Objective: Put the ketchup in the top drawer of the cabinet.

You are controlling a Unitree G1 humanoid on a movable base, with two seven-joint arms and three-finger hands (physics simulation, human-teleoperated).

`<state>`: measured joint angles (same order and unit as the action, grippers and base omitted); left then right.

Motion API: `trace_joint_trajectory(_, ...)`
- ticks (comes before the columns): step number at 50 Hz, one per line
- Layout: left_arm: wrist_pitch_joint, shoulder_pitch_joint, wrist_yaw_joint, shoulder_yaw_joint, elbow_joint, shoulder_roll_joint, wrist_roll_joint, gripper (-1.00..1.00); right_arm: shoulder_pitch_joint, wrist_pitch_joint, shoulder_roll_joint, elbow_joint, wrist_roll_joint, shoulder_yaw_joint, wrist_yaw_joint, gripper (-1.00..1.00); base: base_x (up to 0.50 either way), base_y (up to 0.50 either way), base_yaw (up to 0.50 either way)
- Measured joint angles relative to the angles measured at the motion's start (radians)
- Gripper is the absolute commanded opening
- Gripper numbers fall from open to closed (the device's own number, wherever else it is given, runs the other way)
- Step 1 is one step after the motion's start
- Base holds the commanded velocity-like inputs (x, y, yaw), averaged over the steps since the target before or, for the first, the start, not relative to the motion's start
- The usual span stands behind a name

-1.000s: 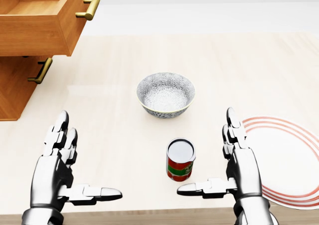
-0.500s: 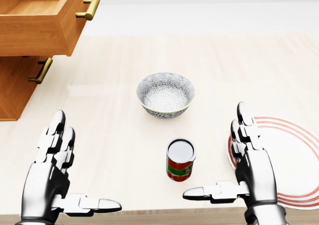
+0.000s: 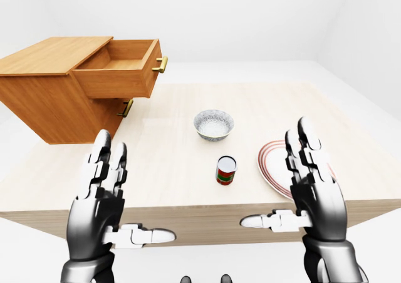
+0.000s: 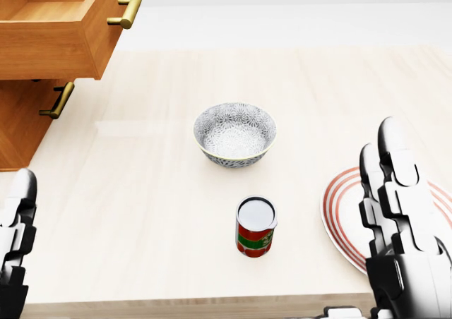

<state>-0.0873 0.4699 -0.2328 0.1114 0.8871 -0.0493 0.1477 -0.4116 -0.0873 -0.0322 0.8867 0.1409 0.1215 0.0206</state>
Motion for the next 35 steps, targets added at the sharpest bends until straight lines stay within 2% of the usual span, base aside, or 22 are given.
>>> trace_joint_trajectory(4, 0.000, 0.018, -0.017, 0.013, 0.032, -0.012, 0.008, 1.00, -0.031, 0.000, -0.014, 0.056, 0.006, 0.023, -0.012, 1.00, 0.14, 0.00, 0.00)
trace_joint_trajectory(18, 0.000, 0.054, -0.056, 0.029, 0.090, -0.033, 0.031, 1.00, -0.085, 0.000, -0.039, 0.135, 0.008, 0.052, -0.014, 1.00, 0.50, 0.00, 0.00)
trace_joint_trajectory(35, 0.000, 0.066, -0.067, 0.028, 0.108, -0.038, 0.037, 1.00, -0.091, 0.000, -0.037, 0.136, 0.007, 0.045, -0.007, 1.00, 0.50, 0.00, 0.00)
